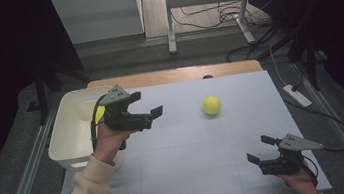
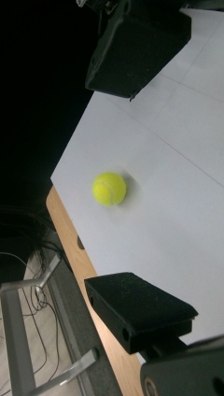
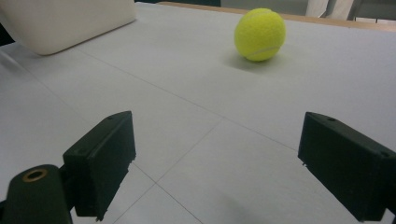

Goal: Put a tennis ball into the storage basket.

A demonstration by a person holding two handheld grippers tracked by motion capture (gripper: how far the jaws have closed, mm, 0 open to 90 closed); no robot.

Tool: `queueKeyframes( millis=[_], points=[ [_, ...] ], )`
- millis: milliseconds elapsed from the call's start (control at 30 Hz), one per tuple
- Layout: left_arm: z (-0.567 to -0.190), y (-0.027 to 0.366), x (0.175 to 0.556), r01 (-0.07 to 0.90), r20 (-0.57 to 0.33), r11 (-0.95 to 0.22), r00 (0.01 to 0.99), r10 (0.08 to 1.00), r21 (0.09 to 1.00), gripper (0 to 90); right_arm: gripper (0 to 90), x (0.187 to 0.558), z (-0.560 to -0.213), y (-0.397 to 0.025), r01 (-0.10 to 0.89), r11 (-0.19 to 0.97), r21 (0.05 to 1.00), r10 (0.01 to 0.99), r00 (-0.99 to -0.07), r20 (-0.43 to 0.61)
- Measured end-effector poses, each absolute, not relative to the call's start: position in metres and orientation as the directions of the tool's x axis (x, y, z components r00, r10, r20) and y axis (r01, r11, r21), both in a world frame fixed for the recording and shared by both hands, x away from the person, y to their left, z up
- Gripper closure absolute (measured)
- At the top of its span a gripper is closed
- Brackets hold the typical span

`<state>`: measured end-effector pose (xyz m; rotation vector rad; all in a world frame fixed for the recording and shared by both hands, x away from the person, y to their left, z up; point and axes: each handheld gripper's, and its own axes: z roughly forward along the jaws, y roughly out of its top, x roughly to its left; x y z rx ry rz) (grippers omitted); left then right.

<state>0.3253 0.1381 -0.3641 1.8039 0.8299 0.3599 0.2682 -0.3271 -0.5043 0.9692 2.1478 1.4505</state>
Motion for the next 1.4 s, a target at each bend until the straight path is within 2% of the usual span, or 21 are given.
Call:
queueKeyframes(
  millis=[1400],
  points=[
    [-0.383, 0.084, 0.339, 0.389, -0.154, -0.252, 0.760, 0.632, 0.886, 7.6, 10.9, 0.268, -0.504, -0.328, 0.331, 0.233, 0.914, 0.716, -0.695, 0.069]
  ],
)
